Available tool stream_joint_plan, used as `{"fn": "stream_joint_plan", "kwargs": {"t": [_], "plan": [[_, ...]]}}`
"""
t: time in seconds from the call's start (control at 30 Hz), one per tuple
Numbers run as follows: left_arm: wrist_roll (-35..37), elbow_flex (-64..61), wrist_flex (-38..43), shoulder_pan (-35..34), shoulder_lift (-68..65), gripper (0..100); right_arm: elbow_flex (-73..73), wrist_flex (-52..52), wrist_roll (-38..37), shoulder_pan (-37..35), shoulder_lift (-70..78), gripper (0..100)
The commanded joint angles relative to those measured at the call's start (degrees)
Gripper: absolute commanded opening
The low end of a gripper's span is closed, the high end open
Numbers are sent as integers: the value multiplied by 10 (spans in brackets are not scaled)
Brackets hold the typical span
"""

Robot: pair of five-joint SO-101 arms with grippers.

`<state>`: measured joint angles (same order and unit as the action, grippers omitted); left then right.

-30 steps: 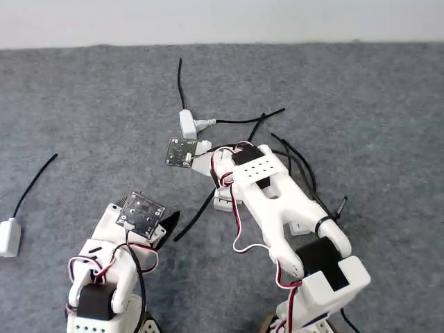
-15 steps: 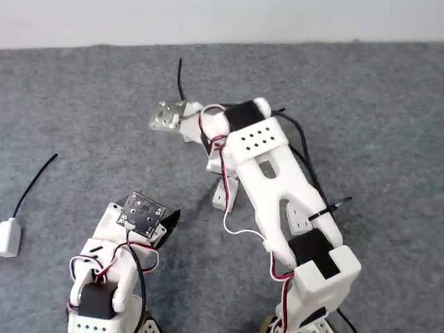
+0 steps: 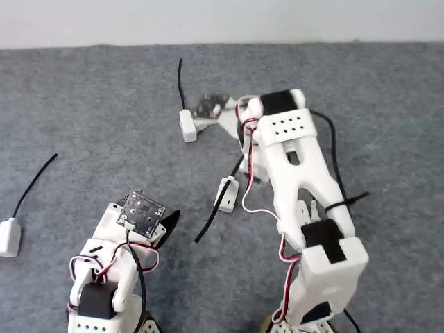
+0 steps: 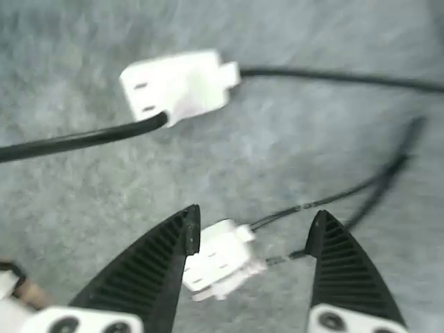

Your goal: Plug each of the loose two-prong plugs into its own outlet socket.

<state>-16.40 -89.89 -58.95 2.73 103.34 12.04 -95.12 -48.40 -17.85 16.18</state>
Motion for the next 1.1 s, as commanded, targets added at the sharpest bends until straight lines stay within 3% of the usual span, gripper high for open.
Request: {"fn": "stream_joint_plan", "kwargs": {"t": [0.0,0.23,0.57,0.8,1.07], "plan": [[-4,7,16,3,7,309,-43,36,5,10,7,234],[-4,7,16,3,7,309,-106,130,55,-11,63,234],[-4,7,16,0,8,309,-104,203,59,-88,134,234],[0,8,22,-4,8,309,25,202,120,-158,165,234],[21,19,25,-47,9,309,189,186,127,-214,255,234]]}}
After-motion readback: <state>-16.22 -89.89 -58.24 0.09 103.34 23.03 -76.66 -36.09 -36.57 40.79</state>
